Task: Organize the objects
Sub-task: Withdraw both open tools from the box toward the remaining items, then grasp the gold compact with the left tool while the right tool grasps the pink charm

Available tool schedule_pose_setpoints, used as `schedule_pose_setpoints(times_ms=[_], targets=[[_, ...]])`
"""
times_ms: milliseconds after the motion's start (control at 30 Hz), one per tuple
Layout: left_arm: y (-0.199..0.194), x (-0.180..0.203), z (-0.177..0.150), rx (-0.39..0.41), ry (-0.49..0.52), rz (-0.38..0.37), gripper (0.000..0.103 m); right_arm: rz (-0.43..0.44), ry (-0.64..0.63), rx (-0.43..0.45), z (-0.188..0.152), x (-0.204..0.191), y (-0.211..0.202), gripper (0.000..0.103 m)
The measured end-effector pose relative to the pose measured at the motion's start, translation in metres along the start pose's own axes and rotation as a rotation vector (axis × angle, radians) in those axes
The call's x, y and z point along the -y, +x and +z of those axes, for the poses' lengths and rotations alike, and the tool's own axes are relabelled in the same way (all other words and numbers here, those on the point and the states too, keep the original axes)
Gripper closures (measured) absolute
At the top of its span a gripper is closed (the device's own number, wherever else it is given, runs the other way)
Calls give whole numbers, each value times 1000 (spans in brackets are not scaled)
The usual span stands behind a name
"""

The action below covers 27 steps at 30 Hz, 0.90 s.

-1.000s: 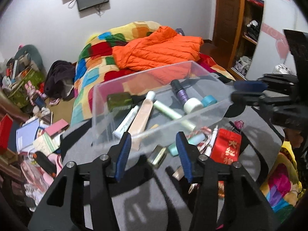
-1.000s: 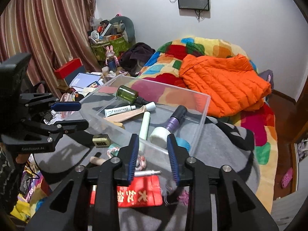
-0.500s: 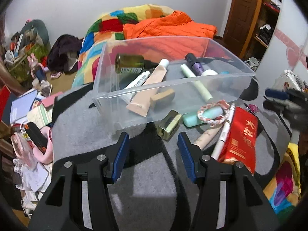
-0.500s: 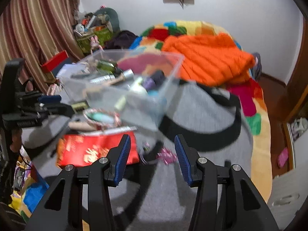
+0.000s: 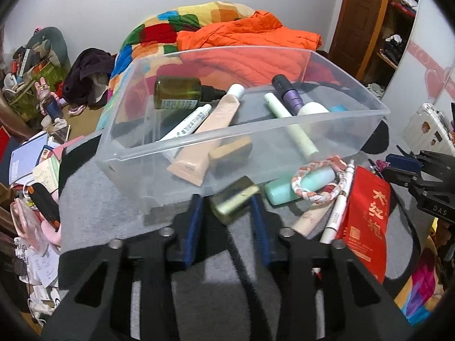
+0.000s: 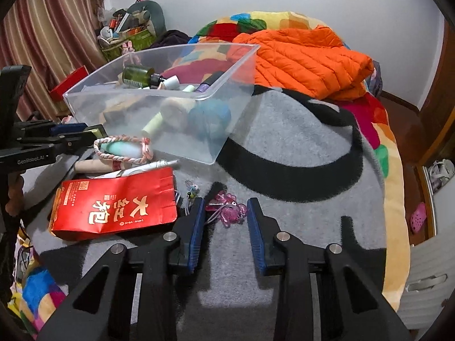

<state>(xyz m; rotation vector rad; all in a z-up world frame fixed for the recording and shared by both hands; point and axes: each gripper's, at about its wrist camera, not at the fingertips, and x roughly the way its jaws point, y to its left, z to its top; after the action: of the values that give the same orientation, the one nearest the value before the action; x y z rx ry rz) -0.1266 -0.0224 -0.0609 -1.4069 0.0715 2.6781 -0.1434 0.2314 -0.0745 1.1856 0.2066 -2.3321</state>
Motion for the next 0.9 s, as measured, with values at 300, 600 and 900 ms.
schedule_pose_setpoints(times_ms=[300, 600, 900], targets=[[-10, 0, -7, 11, -1, -30, 96, 30, 11, 103, 15, -8, -35, 76], [-11, 5, 0, 4, -21, -12, 58, 60, -11, 188, 32, -21, -62, 76], [7, 9, 10, -32, -120, -15, 52, 84, -41, 278, 62, -37, -75, 76]])
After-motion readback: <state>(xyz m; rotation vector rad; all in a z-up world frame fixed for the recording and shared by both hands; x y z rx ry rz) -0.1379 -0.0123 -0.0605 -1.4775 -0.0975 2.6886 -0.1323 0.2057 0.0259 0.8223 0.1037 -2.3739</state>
